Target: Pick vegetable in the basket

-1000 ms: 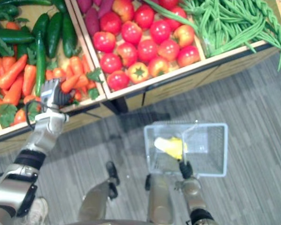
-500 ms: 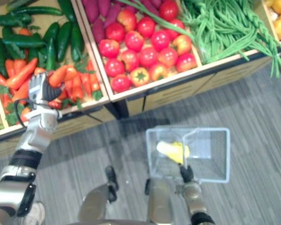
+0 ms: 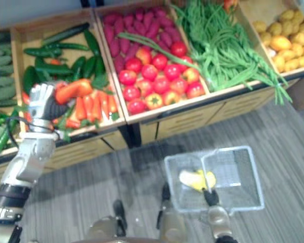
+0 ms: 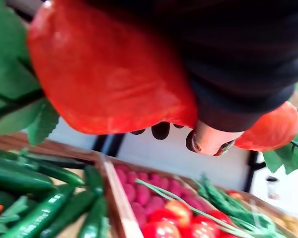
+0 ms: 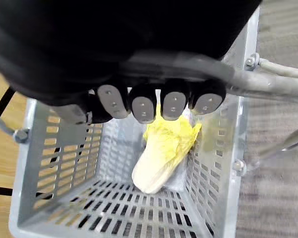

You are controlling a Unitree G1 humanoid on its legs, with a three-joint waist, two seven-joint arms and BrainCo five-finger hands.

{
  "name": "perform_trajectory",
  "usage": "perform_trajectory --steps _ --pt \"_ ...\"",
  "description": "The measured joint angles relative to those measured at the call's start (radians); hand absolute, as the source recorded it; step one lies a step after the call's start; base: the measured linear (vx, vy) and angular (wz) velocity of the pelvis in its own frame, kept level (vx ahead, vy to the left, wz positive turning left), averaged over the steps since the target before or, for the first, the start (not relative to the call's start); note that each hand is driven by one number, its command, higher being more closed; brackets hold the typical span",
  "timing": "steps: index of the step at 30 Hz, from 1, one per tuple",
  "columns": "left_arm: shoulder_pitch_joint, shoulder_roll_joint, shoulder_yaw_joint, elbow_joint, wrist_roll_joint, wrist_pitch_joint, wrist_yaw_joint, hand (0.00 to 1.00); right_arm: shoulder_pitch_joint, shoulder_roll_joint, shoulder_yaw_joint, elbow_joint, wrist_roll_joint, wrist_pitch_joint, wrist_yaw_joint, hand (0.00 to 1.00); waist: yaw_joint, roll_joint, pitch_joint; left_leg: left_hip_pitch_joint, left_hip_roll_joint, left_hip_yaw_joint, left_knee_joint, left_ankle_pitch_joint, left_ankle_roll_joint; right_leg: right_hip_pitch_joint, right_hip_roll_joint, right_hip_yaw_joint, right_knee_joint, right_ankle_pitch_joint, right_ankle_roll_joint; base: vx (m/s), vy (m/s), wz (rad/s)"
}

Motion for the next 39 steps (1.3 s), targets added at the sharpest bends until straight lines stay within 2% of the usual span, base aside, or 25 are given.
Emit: perform_trajectory --steps 3,5,7,10,13,17,22,28,30,36,39 --pt "0.015 0.04 -0.121 -0.038 -0.009 -0.056 -0.056 1.0 0.003 -0.133 0.099 -0.086 -0.066 -0.004 0.04 1.0 -0.006 -0.007 -0.026 0.026 -0.009 0.051 -0.013 -0.005 0.003 -0.001 0.002 0.053 -0.021 0.013 0.019 0.01 0.029 -0.48" --pt "0.028 0.04 -0.165 -0.049 -0.019 -0.094 -0.091 1.0 -0.02 -0.214 0.174 -0.133 -0.089 -0.022 0.075 1.0 -0.007 -0.007 -0.03 0.055 -0.011 0.105 -0.01 -0.017 0.007 -0.002 0.009 0.108 -0.023 0.021 0.027 0.04 0.027 -0.86" --pt "0.023 0.065 -0.256 -0.049 -0.055 -0.118 -0.144 1.0 -0.068 -0.3 0.277 -0.178 -0.092 -0.046 0.125 1.0 -0.011 -0.008 -0.039 0.092 -0.009 0.181 -0.001 -0.041 0.004 -0.003 0.023 0.183 -0.023 0.031 0.034 0.04 0.034 -0.93" --pt "-0.011 0.075 -0.402 -0.048 -0.06 -0.14 -0.199 1.0 -0.111 -0.374 0.372 -0.268 -0.131 -0.058 0.175 1.0 -0.029 -0.009 -0.053 0.119 0.011 0.258 0.044 -0.092 -0.001 -0.002 0.042 0.245 -0.012 0.039 0.036 0.05 0.03 -0.77" --pt "-0.067 0.062 -0.516 -0.048 -0.087 -0.16 -0.23 1.0 -0.134 -0.431 0.446 -0.389 -0.165 -0.064 0.195 1.0 -0.029 -0.015 -0.069 0.141 0.045 0.333 0.112 -0.145 -0.007 0.001 0.071 0.299 -0.001 0.041 0.038 0.03 0.012 -0.69" --pt "-0.09 0.017 -0.596 -0.05 -0.103 -0.168 -0.26 1.0 -0.188 -0.487 0.539 -0.55 -0.165 -0.092 0.216 1.0 -0.031 -0.016 -0.117 0.172 0.09 0.427 0.177 -0.197 -0.02 0.001 0.113 0.358 0.009 0.041 0.038 0.02 0.001 -0.6" --pt "-0.115 -0.022 -0.691 -0.083 -0.146 -0.169 -0.304 1.0 -0.279 -0.514 0.632 -0.652 -0.162 -0.137 0.245 1.0 -0.038 -0.011 -0.121 0.196 0.122 0.501 0.225 -0.22 -0.034 -0.002 0.143 0.39 0.03 0.038 0.034 0.0 -0.023 -0.33" --pt "-0.141 -0.078 -0.767 -0.124 -0.175 -0.193 -0.342 1.0 -0.394 -0.597 0.756 -0.76 -0.145 -0.151 0.286 1.0 -0.047 0.001 -0.134 0.228 0.149 0.573 0.257 -0.242 -0.057 -0.009 0.175 0.429 0.057 0.026 0.019 -0.02 -0.027 -0.27" --pt "-0.142 -0.092 -0.774 -0.124 -0.175 -0.194 -0.351 1.0 -0.445 -0.608 0.791 -0.765 -0.143 -0.162 0.297 1.0 -0.057 0.007 -0.138 0.237 0.158 0.584 0.267 -0.243 -0.059 -0.007 0.184 0.433 0.059 0.026 0.019 0.01 -0.03 -0.21" --pt "-0.143 -0.144 -0.799 -0.099 -0.174 -0.193 -0.379 1.0 -0.568 -0.628 0.859 -0.796 -0.105 -0.163 0.308 1.0 -0.059 0.018 -0.145 0.251 0.186 0.61 0.285 -0.243 -0.06 -0.01 0.209 0.432 0.074 0.013 0.011 0.02 -0.052 -0.11" --pt "-0.143 -0.18 -0.815 -0.058 -0.173 -0.187 -0.392 1.0 -0.592 -0.632 0.864 -0.832 -0.076 -0.158 0.341 1.0 -0.057 0.022 -0.147 0.257 0.193 0.621 0.288 -0.243 -0.06 -0.011 0.216 0.434 0.078 0.011 0.009 0.01 -0.041 -0.08"
